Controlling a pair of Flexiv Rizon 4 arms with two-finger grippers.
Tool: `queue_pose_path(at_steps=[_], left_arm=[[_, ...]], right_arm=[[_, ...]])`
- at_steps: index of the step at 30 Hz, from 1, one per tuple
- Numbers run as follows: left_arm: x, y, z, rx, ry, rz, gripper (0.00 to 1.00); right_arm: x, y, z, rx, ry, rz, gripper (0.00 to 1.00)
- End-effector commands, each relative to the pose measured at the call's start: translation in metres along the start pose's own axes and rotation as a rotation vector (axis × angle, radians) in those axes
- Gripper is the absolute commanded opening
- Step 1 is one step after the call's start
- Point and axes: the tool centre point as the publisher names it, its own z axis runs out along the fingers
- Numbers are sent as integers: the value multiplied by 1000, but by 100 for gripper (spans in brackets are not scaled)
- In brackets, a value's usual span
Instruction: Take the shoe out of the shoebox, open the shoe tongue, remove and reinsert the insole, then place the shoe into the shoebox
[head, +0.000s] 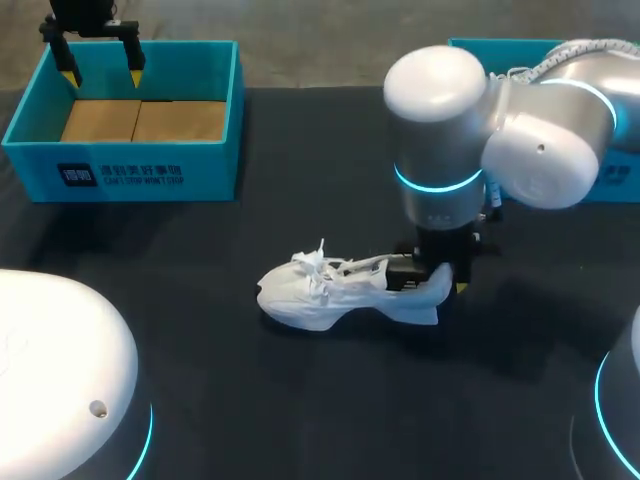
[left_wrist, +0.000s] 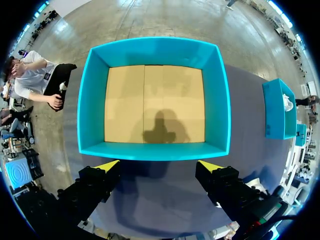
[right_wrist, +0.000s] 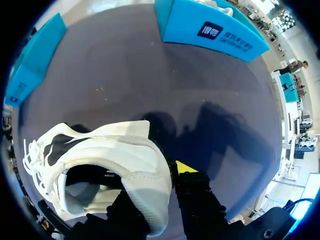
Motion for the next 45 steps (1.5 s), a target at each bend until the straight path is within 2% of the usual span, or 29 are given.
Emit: queue_pose_path(at_steps=[1, 18, 33, 34, 35, 36, 45], left_arm=[[0, 0, 0, 0, -1, 0, 100], [0, 0, 0, 0, -1, 0, 100], [0, 0, 0, 0, -1, 0, 100], [0, 0, 0, 0, -1, 0, 100], [0, 0, 0, 0, -1, 0, 100], [0, 0, 0, 0, -1, 0, 100], [0, 0, 0, 0, -1, 0, 100]], right_arm=[[5, -1, 9, 5, 0, 1, 0], [15, -11, 31, 41, 45, 3, 0], [14, -14, 36, 55, 61, 16, 0], [14, -14, 36, 55, 63, 17, 25], [13, -14, 35, 55, 63, 19, 47], [12, -14, 33, 54, 64, 22, 100], [8, -15, 6, 16, 52, 39, 100]])
